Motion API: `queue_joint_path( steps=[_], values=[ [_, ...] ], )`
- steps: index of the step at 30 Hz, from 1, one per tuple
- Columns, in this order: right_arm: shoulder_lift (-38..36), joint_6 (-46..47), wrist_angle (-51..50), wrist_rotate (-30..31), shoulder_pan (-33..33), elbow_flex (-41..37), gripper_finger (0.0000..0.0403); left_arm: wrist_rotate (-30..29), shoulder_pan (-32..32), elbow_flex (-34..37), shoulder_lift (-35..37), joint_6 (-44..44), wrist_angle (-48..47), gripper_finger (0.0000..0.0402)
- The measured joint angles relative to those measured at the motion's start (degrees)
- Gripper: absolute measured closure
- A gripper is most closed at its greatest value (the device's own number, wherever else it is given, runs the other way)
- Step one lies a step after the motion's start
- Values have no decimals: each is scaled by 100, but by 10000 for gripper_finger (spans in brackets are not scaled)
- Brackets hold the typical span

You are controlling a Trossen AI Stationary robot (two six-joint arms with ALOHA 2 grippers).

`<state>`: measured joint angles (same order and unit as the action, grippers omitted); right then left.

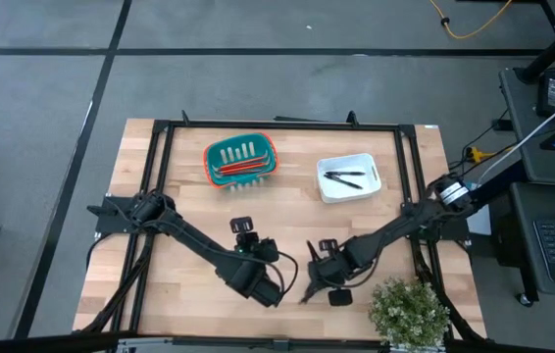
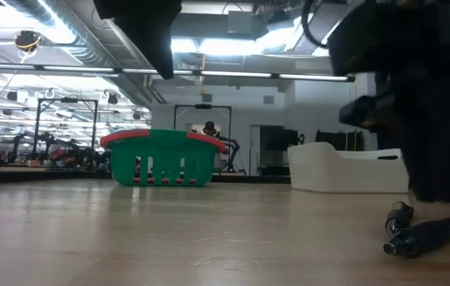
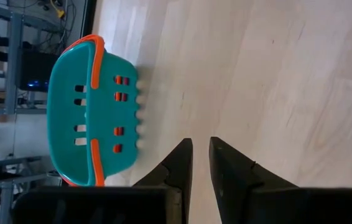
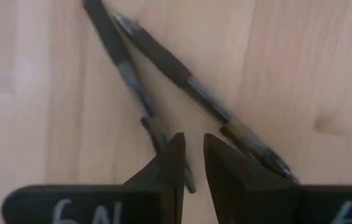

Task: Sort pens & pencils
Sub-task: Put the black pen into the white bin

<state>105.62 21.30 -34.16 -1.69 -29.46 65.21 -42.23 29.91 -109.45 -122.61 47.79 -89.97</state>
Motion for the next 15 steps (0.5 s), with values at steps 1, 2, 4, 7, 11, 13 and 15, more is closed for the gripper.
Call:
queue_joint_path(
  steps=[1,2,4,7,11,13,15],
  values=[
    [30,-76,-12,-1,24,0,342,-3,-10,0,0,-17,0,352],
    [54,-140,-8,3,30,0,342,-5,-25,1,0,-21,0,352],
    [68,-268,-2,2,27,0,342,-5,-40,2,0,-33,0,352],
    [69,-362,26,-110,16,0,342,-19,-44,2,0,-80,0,352],
    [74,-354,162,-599,9,0,342,-29,-61,2,-2,-87,0,352],
    [90,-350,311,-694,1,0,342,-30,-68,2,-2,-86,0,352],
    [92,-245,405,-707,-1,0,342,-32,-79,2,-2,-81,3,352]
  ],
)
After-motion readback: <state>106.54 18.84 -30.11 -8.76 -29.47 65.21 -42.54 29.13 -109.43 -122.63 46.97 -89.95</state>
